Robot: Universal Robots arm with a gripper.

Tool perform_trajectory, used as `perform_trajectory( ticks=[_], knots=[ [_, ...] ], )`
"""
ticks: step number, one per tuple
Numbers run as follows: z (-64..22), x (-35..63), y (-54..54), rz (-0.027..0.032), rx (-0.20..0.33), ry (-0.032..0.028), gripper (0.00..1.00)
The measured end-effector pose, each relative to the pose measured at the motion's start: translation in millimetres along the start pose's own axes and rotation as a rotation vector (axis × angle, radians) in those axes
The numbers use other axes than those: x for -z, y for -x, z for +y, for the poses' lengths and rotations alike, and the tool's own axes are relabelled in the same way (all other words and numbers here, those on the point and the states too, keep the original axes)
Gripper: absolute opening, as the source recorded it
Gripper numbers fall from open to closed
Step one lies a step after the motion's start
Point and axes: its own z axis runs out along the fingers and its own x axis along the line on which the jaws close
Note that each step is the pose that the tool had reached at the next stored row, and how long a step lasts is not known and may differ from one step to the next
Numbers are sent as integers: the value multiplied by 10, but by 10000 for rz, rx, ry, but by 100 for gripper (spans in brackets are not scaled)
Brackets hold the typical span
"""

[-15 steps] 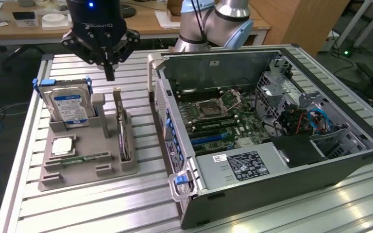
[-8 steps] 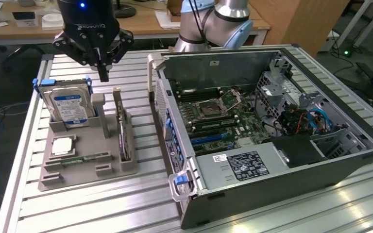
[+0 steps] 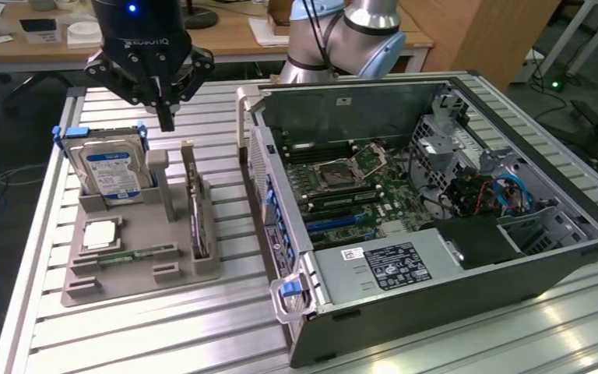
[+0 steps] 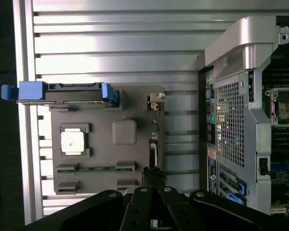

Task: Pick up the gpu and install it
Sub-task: 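Pick up the gpu and move the gpu toward the slot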

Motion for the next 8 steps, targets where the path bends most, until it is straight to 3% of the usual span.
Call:
perform_trajectory(
  ticks=[6, 8],
  knots=[
    [0, 0, 0, 0, 0, 0, 11],
    [0, 0, 0, 0, 0, 0, 23]
  ],
)
